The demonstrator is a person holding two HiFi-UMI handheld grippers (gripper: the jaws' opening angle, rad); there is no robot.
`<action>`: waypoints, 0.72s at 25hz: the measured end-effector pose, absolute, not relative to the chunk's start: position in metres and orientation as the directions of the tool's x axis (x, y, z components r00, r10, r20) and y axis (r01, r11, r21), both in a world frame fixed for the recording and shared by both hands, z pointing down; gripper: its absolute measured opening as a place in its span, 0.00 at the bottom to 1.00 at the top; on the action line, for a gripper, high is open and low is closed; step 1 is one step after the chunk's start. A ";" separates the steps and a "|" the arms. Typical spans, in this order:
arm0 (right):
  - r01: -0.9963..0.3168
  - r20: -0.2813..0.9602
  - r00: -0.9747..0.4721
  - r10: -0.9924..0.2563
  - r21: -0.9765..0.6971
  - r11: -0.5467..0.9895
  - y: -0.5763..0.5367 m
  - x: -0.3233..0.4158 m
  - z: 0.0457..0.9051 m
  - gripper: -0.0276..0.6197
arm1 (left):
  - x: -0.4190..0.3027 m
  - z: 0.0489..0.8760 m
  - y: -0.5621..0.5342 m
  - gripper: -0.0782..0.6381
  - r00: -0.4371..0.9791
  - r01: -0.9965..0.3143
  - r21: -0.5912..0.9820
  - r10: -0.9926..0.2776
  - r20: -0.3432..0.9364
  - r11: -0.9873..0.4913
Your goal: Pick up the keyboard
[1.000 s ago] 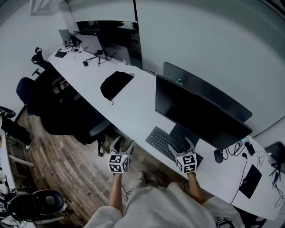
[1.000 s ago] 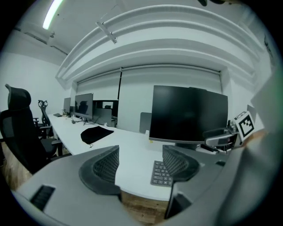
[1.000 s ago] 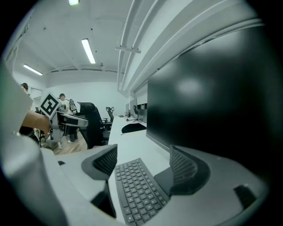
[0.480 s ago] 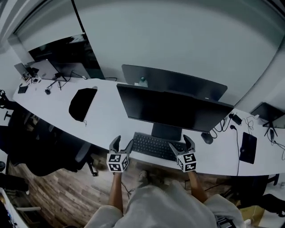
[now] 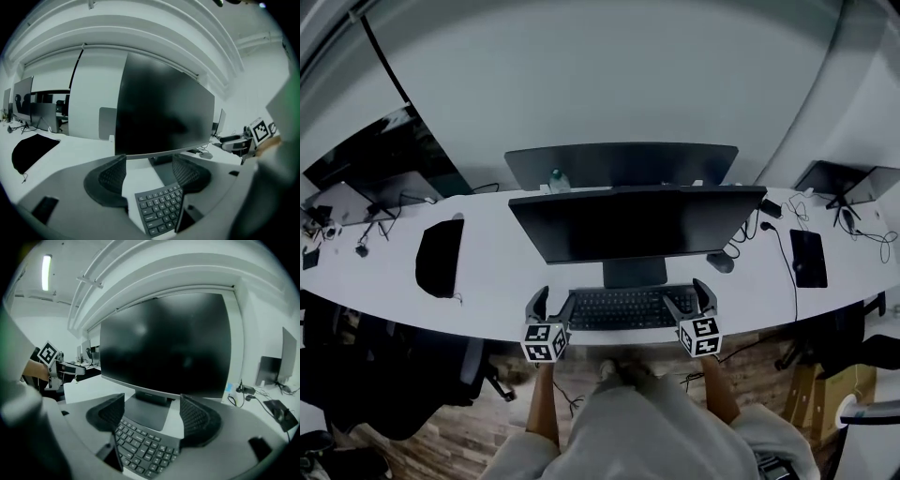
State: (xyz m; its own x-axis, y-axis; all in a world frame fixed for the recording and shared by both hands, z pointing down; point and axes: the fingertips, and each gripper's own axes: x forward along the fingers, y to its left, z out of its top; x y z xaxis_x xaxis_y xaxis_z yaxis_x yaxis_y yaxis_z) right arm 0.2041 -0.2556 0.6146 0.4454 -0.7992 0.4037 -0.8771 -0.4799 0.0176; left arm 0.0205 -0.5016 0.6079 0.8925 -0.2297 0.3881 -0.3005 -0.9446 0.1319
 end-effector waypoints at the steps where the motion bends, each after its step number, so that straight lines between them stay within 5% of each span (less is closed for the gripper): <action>1: -0.867 0.408 0.462 -0.788 0.021 -0.498 -0.250 0.205 0.616 0.60 | 0.023 0.611 -0.502 0.54 0.895 -0.287 0.135 -0.214 0.392 -0.948; 18: -0.763 0.501 0.570 -0.651 0.030 -0.646 -0.180 0.190 0.649 0.60 | 0.041 0.677 -0.486 0.54 0.874 -0.176 0.236 -0.041 0.484 -0.956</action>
State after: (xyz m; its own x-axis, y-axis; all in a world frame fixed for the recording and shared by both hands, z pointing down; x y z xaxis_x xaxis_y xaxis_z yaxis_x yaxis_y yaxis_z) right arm 0.1899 -0.1799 0.6492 0.5702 -0.6509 0.5012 -0.7631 -0.6456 0.0298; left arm 0.0411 -0.4856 0.6772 0.8742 -0.0414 0.4839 -0.1760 -0.9557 0.2361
